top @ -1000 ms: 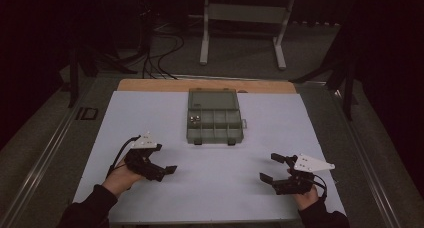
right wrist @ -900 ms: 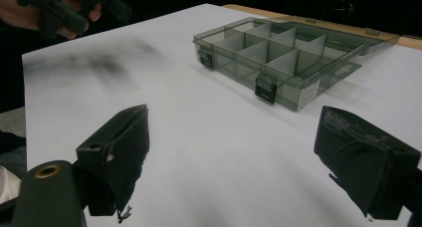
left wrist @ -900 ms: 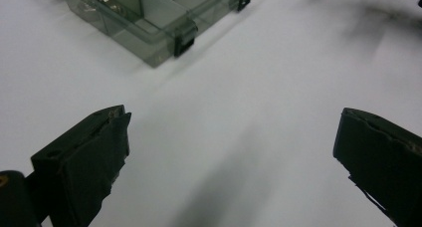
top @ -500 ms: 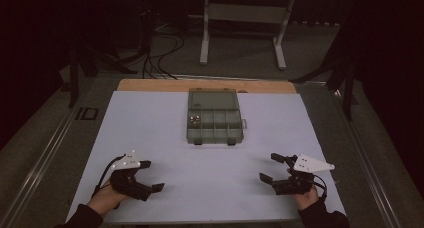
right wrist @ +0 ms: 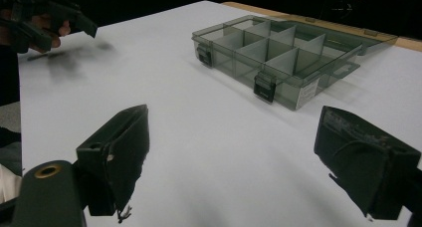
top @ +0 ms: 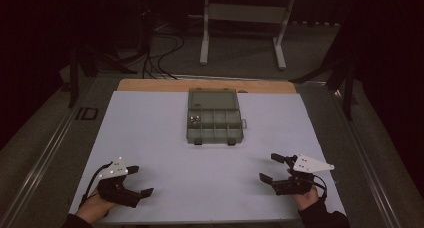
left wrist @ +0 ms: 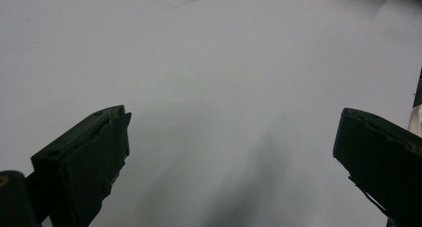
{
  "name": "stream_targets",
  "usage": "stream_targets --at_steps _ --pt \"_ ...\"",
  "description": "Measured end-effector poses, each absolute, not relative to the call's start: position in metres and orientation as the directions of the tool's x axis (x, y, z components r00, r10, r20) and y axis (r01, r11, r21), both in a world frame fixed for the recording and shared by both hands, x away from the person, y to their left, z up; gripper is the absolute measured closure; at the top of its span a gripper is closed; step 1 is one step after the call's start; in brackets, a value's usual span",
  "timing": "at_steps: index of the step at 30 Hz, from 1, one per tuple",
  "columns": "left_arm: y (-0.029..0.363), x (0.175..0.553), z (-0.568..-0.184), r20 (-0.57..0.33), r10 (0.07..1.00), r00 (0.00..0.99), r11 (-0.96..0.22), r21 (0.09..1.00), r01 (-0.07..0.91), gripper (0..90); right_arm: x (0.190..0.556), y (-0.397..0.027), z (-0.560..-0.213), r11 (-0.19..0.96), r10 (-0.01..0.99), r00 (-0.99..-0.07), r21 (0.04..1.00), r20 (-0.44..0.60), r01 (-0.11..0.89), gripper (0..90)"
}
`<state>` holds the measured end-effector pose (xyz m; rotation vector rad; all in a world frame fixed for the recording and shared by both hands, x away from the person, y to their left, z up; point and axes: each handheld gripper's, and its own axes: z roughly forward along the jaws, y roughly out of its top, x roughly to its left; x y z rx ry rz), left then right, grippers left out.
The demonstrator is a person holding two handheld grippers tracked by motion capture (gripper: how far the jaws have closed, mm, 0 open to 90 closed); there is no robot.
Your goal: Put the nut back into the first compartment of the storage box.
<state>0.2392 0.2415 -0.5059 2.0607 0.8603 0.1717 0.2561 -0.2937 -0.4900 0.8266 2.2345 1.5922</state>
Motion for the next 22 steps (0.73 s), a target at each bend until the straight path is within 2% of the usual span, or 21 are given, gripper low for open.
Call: stream_targets --at_steps 6,11,22 --pt "0.2408 0.2413 -0.5085 -0.160 0.658 0.736 -0.386 0.767 0.512 1.5 0.2562 -0.2942 -0.4903 0.227 0.588 -0.802 0.930 0.107 0.290 14.2" --pt "0.2383 0.2408 -0.5108 -0.147 0.644 0.751 -0.410 0.763 0.500 1.5 0.2572 -0.2950 -0.4913 0.227 0.591 -0.799 0.927 0.112 0.298 14.2" --pt "0.2405 0.2417 -0.5092 -0.162 0.651 0.742 -0.369 0.786 0.496 1.5 0.2566 -0.2948 -0.4910 0.232 0.593 -0.798 0.926 0.109 0.298 14.2"
